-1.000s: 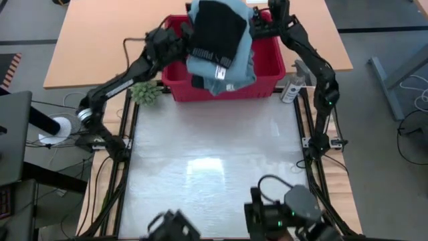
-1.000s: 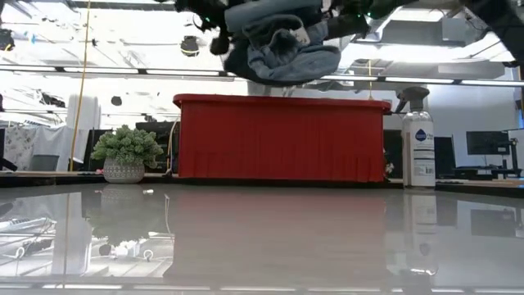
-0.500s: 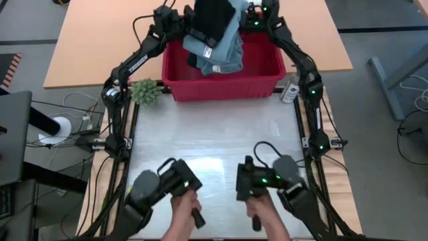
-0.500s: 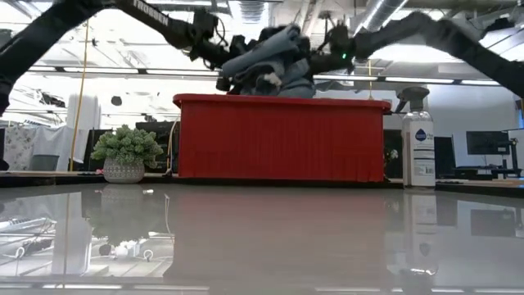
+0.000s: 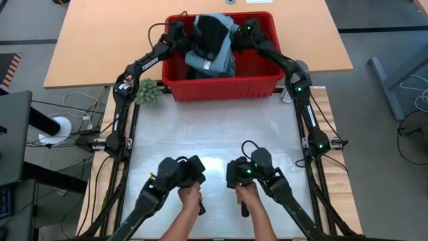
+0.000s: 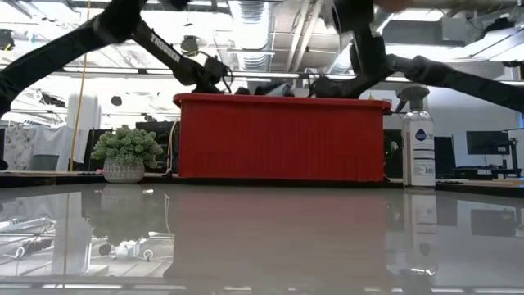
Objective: Fold Laundry from Bin
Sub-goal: Put the laundry clothes into the red bin, then return to Home Position
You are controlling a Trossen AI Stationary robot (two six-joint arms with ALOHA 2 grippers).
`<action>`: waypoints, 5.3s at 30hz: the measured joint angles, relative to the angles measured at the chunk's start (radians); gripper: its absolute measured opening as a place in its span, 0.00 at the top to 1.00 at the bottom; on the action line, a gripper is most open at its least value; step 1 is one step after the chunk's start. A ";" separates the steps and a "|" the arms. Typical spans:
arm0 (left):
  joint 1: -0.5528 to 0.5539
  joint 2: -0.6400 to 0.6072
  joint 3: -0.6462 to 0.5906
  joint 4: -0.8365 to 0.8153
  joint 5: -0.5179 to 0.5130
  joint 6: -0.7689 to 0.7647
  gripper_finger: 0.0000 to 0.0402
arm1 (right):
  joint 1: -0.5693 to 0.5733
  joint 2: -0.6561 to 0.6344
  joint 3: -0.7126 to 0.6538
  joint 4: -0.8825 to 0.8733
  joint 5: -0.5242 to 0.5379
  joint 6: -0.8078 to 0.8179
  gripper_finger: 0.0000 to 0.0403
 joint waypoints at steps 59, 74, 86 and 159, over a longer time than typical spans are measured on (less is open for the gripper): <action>0.039 0.076 0.323 -0.043 0.054 0.332 0.45 | -0.141 -0.248 0.012 -0.489 0.380 -0.339 0.29; -0.037 0.050 0.320 0.123 0.382 0.441 0.92 | -0.029 -0.333 -0.011 -0.347 0.235 -0.546 0.95; -0.048 0.050 0.107 0.110 0.326 0.509 1.00 | -0.018 -0.153 -0.012 -0.339 0.179 -0.534 0.96; -0.365 -1.240 -0.520 -0.147 0.039 1.033 1.00 | -0.076 -1.611 -0.594 -1.267 -0.310 -1.522 0.91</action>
